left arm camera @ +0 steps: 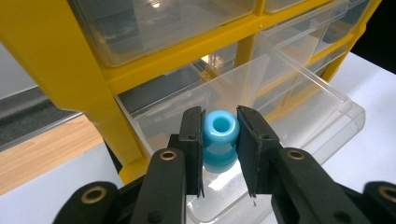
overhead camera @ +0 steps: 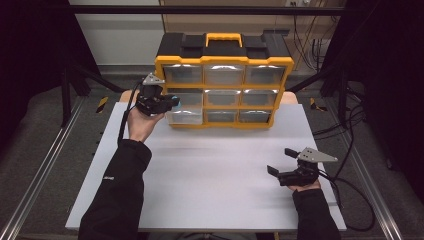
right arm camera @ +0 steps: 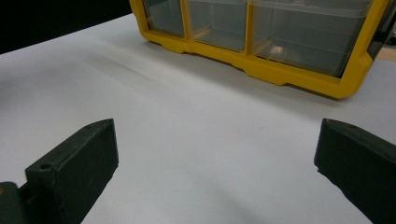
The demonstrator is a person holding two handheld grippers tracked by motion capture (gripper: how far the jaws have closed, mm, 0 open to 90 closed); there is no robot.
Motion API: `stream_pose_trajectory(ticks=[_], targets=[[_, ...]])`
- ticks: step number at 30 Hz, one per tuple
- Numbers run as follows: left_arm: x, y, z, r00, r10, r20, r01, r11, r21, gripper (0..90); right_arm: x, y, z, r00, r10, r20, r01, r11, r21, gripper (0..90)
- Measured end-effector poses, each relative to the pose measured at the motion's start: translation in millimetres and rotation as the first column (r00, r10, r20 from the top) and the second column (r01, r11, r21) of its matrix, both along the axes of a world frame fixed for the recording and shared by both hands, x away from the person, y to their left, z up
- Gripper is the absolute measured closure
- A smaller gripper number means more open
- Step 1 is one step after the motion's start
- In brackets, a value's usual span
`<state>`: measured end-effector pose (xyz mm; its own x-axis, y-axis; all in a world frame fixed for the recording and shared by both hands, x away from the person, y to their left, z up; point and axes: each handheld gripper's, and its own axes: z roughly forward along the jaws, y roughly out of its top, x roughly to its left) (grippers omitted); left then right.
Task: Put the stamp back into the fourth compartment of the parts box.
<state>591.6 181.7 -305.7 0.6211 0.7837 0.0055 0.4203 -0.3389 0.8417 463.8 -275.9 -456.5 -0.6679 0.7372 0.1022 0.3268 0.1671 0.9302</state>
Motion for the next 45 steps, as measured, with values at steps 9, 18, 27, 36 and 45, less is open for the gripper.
stream_pose_trajectory(ticks=[9, 18, 27, 36, 45], targets=[[-1.5, 1.3, 1.0, 0.9999, 0.009, 0.007, -0.009, 0.9999, -0.005, 68.2, -0.1, -0.3, 0.2, 1.0, -0.002, 0.001, 0.002, 1.0, 0.001, 0.2], [-13.5, 4.5, 8.1, 0.9995, -0.007, 0.032, 0.008, 0.9993, -0.035, 48.0, -0.2, -0.3, 0.4, 1.0, -0.004, 0.0, 0.004, 1.0, 0.003, 0.1], [-33.9, 12.4, 7.7, 0.9961, -0.022, 0.086, 0.03, 0.9961, -0.083, 31.4, -0.2, -0.2, 0.3, 1.0, -0.003, 0.001, 0.003, 1.0, 0.004, 0.1], [-53.5, 21.4, 0.0, 0.995, -0.047, 0.088, 0.056, 0.9923, -0.11, 11.9, -0.3, -0.1, 0.2, 1.0, -0.005, 0.001, 0.005, 1.0, 0.005, 0.1], [-70.5, 28.0, -14.8, 0.9945, -0.057, 0.087, 0.067, 0.9915, -0.112, 1.2, -0.6, -0.2, 0.6, 1.0, -0.006, 0.0, 0.006, 0.9999, 0.009, 0.1]])
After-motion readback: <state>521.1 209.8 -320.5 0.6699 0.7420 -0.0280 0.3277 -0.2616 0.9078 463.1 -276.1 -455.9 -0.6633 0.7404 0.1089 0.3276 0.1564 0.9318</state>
